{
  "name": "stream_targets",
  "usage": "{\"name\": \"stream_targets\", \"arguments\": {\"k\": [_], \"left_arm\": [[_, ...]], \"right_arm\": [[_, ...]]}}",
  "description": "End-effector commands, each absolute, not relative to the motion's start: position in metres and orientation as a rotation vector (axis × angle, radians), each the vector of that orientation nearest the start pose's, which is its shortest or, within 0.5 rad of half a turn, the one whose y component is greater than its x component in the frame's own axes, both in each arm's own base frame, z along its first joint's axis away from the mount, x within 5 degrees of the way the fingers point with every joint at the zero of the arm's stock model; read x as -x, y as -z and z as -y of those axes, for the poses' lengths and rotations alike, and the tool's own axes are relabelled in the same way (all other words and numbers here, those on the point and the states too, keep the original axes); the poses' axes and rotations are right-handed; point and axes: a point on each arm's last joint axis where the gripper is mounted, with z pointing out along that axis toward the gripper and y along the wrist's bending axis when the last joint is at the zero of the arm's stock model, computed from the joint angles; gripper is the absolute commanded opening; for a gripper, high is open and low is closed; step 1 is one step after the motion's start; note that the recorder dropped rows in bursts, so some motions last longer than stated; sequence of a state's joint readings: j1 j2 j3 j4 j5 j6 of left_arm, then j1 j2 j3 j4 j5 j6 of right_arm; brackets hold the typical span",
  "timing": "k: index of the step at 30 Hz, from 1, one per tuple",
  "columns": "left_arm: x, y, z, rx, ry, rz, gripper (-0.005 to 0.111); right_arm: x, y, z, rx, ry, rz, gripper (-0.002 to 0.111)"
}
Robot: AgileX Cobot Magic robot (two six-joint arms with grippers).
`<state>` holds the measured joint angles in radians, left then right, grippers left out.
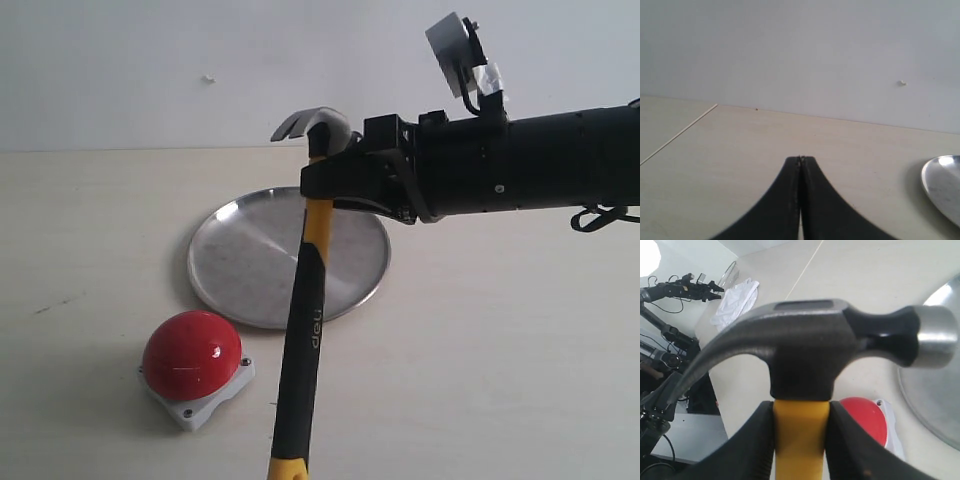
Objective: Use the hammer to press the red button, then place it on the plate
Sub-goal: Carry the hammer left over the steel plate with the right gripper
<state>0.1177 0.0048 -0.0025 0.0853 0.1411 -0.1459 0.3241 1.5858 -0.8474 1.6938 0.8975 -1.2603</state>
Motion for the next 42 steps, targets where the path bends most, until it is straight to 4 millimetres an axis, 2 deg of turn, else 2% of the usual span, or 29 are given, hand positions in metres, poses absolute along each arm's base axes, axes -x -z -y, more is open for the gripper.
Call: {"name": "stream_targets", "arguments": {"k": [1,10,15,21,24,32,36,40,42], "left_arm": [[-0.056,-0.2,-0.008,0.163,-0.046,-1.616,0.0],[-0.056,-0.2,-0.008,0.163,-0.046,-1.616,0.0],[-0.056,-0.2,-0.008,0.163,-0.046,-1.616,0.0],[-0.056,-0.2,-0.008,0.163,-0.046,-1.616,0.0],[-0.056,-0.2,-0.008,0.163,-0.046,-1.616,0.0],[-0.056,-0.2,-0.008,0.163,-0.046,-1.616,0.0],[-0.056,-0.2,-0.008,0.163,-0.046,-1.616,0.0],[-0.056,-0.2,-0.008,0.163,-0.046,-1.616,0.0],[-0.056,-0.2,-0.008,0.163,-0.046,-1.616,0.0]], "right_arm": [[-0.266,-0.258,-0.167,0.387,-1.504,-2.059,0.0],[-0.265,-0.259,-0.168,0.412,-1.541,-2.046,0.0],[-0.271,-0.259,-0.168,0.36,-1.488,-2.09,0.0],[-0.285,-0.262,-0.161,0.331,-1.228,-2.277,0.0],[-0.288,-0.266,-0.16,0.301,-1.106,-2.305,0.0],[-0.288,-0.281,-0.16,0.173,-0.915,-2.257,0.0],[-0.285,-0.294,-0.16,0.109,-0.822,-2.231,0.0],[-0.279,-0.309,-0.163,0.075,-0.721,-2.141,0.0],[-0.273,-0.315,-0.17,0.059,-0.745,-2.068,0.0]]}}
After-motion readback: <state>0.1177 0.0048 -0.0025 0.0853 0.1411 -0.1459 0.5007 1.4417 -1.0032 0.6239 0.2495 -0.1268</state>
